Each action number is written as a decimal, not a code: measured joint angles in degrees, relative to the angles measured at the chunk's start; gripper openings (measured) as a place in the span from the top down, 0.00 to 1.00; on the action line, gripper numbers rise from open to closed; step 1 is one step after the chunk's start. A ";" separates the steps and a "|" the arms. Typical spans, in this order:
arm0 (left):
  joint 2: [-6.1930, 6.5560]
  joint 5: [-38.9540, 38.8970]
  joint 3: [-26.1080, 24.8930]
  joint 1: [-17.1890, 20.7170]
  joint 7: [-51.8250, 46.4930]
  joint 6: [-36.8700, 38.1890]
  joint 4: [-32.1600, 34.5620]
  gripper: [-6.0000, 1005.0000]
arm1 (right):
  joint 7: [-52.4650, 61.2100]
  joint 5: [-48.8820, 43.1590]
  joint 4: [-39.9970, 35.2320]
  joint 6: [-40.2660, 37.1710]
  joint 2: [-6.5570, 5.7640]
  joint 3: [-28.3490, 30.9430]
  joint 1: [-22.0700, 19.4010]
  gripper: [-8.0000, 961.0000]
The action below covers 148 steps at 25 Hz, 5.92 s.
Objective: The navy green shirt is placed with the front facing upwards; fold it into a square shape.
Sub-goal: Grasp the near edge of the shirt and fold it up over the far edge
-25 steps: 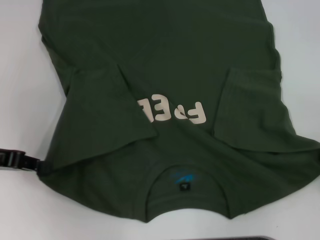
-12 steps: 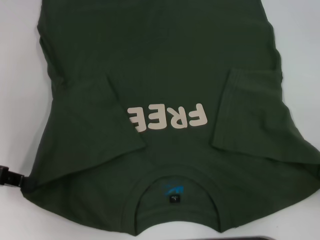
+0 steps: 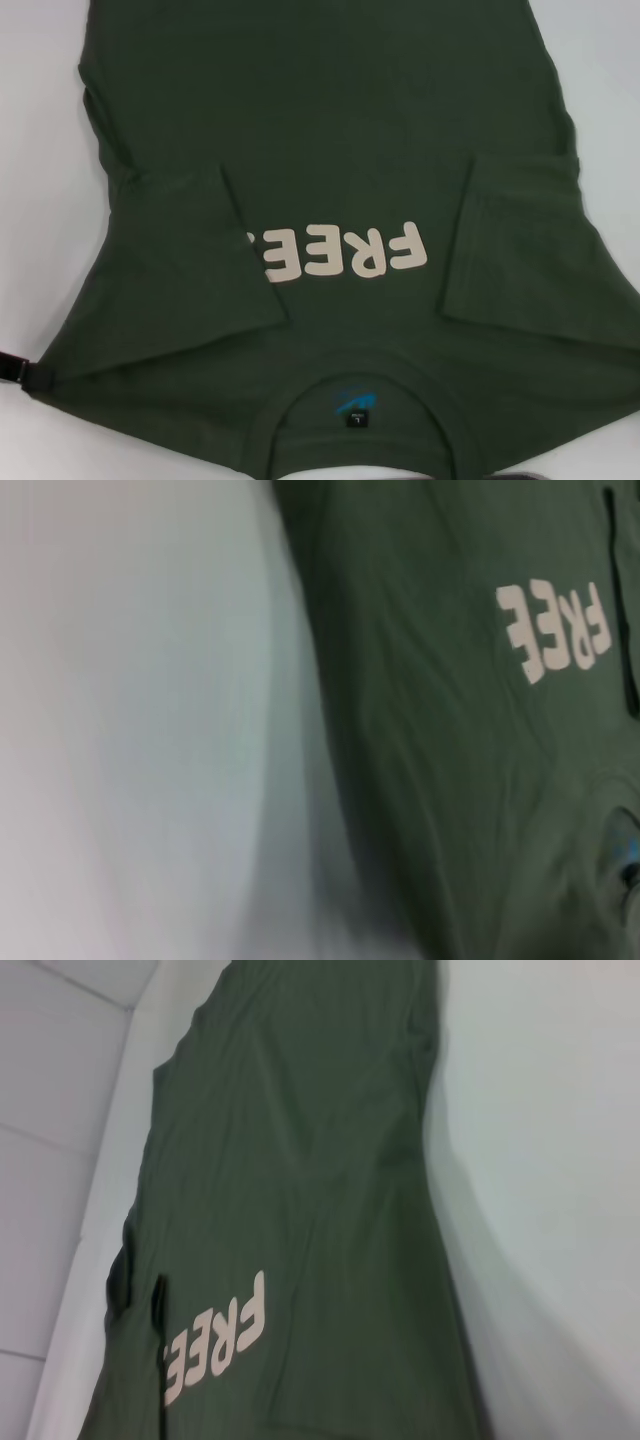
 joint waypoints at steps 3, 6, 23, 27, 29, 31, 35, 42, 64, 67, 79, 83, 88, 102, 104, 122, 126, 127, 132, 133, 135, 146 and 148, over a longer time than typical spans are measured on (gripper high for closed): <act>0.06 1.05 -0.07 0.00 0.03 0.00 -0.15 0.97 | -0.01 0.00 0.00 -0.26 -0.17 0.57 -0.57 0.99; 0.08 1.26 -0.11 0.09 0.08 -0.01 -0.23 0.97 | 0.00 0.00 0.00 -0.53 -0.16 0.74 -0.79 0.99; -1.18 -0.09 -0.09 -1.01 1.96 1.79 -0.47 0.97 | 0.43 0.06 0.13 -2.42 -0.40 1.08 3.76 0.99; -1.92 -0.39 -0.13 -2.37 2.46 2.45 -0.60 0.97 | 0.72 0.06 -0.08 -2.87 -0.61 1.11 5.08 0.99; -2.24 -1.25 -0.13 -2.95 2.47 2.57 -0.59 0.97 | 0.75 0.06 -0.13 -2.90 -0.73 1.12 5.54 0.99; -2.47 -3.03 -0.13 -3.51 2.73 2.76 -0.58 0.97 | 0.76 0.14 -0.05 -2.95 -0.96 1.15 6.14 0.99; -2.62 -6.89 -0.16 -5.31 3.61 2.66 -0.78 0.97 | 1.13 0.24 0.06 -2.78 -1.21 1.36 8.87 0.99; -2.67 -14.87 -0.57 -9.08 3.40 -1.20 -2.05 0.97 | 2.33 0.07 0.05 -1.03 -1.14 1.08 14.12 0.99; -4.27 -22.83 -1.63 -21.51 3.59 -16.42 -3.59 0.97 | 7.56 0.29 -0.73 13.24 -1.69 -4.93 33.01 0.99; -3.91 -24.31 -1.63 -22.14 3.52 -18.09 -3.57 0.97 | 7.84 0.35 -0.74 15.57 -1.83 -5.91 34.44 0.99; -2.73 -28.41 -1.79 -23.08 2.49 -27.41 -2.69 0.97 | 10.31 0.56 -0.93 24.51 -2.09 -9.65 38.57 0.99; -2.70 -28.68 -1.79 -23.01 2.49 -30.34 -2.99 0.97 | 11.02 0.56 -0.93 26.27 -2.12 -10.23 39.35 0.99; -2.77 -29.28 -1.79 -22.79 2.51 -33.54 -3.06 0.97 | 12.26 0.57 -1.71 28.21 -2.20 -10.67 40.18 0.99; -4.35 -31.24 -1.79 -21.59 3.99 -41.39 -3.66 0.97 | 12.47 5.68 -2.06 33.70 -1.89 -15.02 41.16 0.99; -4.52 -31.87 -1.80 -21.21 4.18 -42.26 -3.68 0.97 | 12.40 6.34 -1.89 34.81 -1.74 -16.00 41.38 0.99; -6.24 -33.67 -1.62 -19.36 6.48 -48.82 -4.80 0.97 | 12.09 6.54 -1.39 41.28 -0.16 -19.96 42.21 0.99; -6.90 -33.77 -1.57 -19.37 7.39 -50.22 -5.35 0.97 | 11.59 6.54 -1.36 42.52 0.55 -20.24 42.04 0.99; -7.06 -33.78 -1.61 -19.32 7.57 -50.56 -5.46 0.97 | 11.55 6.55 -1.36 42.86 0.69 -20.35 42.03 0.99; -7.73 -33.86 -1.66 -19.26 8.70 -51.59 -5.70 0.97 | 10.85 6.54 -1.24 44.31 1.69 -20.65 42.03 0.99; -7.78 -33.98 -1.68 -19.25 8.83 -51.84 -5.71 0.97 | 10.79 6.54 -1.16 44.53 1.77 -20.66 42.09 0.99; -7.85 -34.33 -1.69 -19.14 9.17 -52.20 -5.76 0.97 | 10.76 6.54 -0.99 44.78 1.82 -20.67 42.21 0.99; -8.80 -34.87 -1.68 -19.00 9.82 -52.44 -6.26 0.96 | 10.07 6.54 -0.74 45.99 2.41 -21.02 42.45 0.95; -9.44 -35.29 -1.66 -18.83 10.56 -52.51 -6.07 0.95 | 10.05 6.56 -0.74 46.34 2.55 -21.51 42.49 0.94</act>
